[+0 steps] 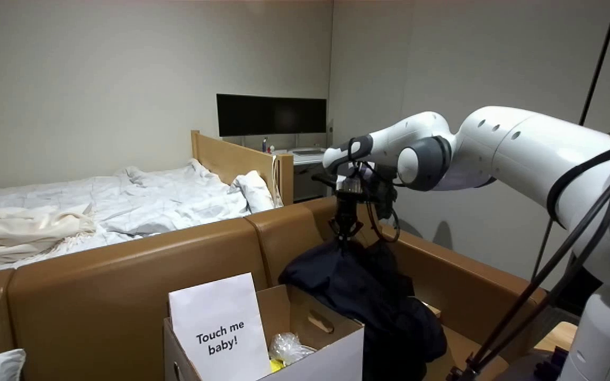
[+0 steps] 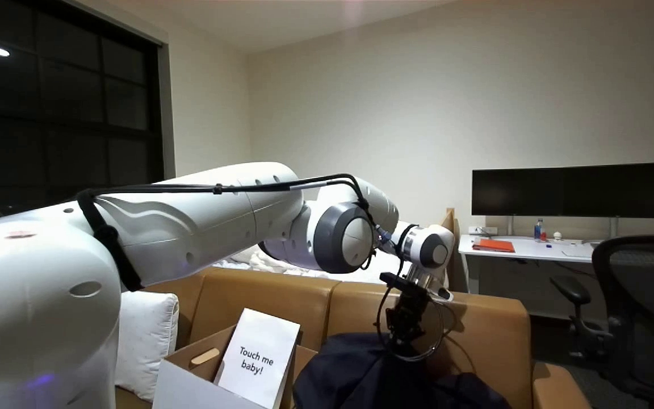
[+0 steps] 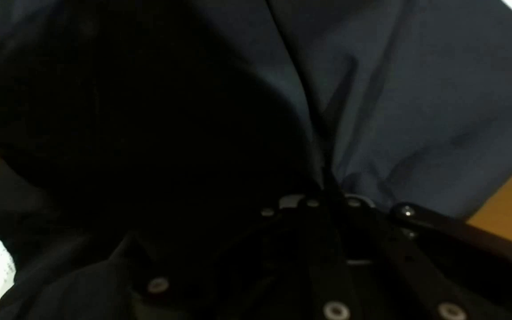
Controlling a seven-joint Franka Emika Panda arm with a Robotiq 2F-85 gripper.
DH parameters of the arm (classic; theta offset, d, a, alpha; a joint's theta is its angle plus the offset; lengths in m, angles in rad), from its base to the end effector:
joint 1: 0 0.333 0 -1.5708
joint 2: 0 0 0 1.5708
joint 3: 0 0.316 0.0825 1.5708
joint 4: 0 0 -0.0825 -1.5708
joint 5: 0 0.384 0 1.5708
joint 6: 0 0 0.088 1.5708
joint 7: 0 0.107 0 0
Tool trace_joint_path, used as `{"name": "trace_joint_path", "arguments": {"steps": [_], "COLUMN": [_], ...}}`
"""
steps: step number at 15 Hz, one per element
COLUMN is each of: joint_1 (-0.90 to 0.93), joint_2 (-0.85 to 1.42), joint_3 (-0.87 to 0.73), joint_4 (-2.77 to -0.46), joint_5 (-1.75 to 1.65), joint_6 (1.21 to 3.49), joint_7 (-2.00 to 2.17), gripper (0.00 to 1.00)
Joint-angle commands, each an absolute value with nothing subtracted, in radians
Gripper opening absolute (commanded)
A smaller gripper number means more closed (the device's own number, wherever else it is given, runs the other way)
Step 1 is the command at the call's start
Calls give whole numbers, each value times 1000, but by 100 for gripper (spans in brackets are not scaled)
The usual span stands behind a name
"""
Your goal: Put the blue jacket in the box
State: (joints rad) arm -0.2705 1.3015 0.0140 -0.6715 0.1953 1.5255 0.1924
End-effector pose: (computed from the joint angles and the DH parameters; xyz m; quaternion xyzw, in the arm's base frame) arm 0.7261 -0.1733 0.1309 -0.9407 0.2361 0.2170 0.1106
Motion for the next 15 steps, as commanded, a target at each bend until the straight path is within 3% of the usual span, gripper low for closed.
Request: {"name": "trace_joint_path", "arguments": {"steps": [1,14,15], "joint_1": [-269,-140,-157], "joint_2": [1143,652,784], "joint_3": [9,-89,-76], "joint_4": [-794,-1088,-939], "joint_5": [173,5,32], "joint_6": [1490,1403,1384], "joint_7": [111,147,142], "gripper": [1,1,1]}}
